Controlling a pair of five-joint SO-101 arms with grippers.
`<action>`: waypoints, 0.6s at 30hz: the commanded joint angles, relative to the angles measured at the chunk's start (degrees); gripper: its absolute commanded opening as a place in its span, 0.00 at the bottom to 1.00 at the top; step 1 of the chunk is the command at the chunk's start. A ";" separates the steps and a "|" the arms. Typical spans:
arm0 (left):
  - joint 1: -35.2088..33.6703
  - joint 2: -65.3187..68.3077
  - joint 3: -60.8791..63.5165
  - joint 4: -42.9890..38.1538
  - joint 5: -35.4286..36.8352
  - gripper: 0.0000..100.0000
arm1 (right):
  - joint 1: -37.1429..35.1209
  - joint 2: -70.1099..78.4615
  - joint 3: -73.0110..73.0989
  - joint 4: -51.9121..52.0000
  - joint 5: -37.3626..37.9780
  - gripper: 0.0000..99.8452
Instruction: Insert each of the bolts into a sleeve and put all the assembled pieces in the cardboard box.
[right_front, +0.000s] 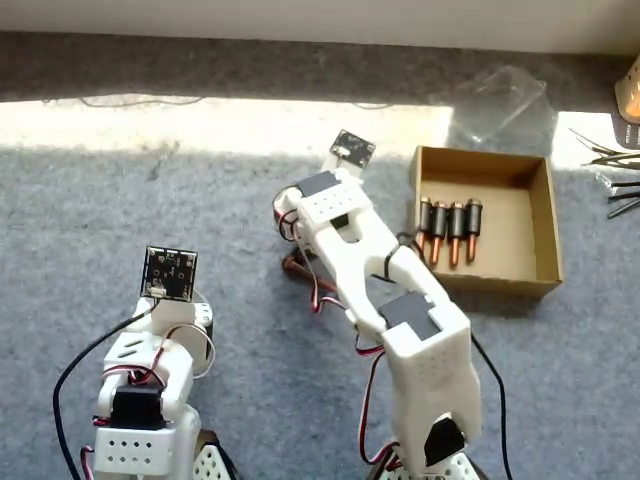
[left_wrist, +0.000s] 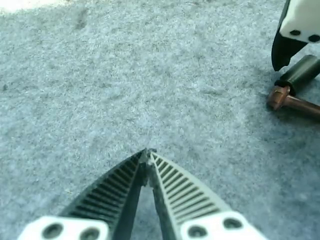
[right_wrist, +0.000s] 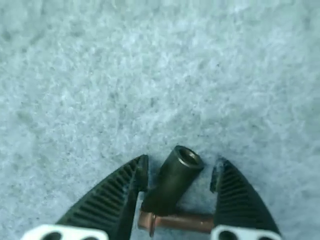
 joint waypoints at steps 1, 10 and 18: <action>0.66 -0.66 1.27 0.26 -0.44 0.02 | 0.48 -0.13 -1.45 -1.01 -0.35 0.05; 0.66 -0.66 1.27 0.26 -0.44 0.02 | 4.00 -0.13 -1.36 -0.92 -0.18 0.00; 0.66 -0.66 1.27 0.26 -0.44 0.02 | 7.96 -0.13 -1.71 4.70 19.34 0.00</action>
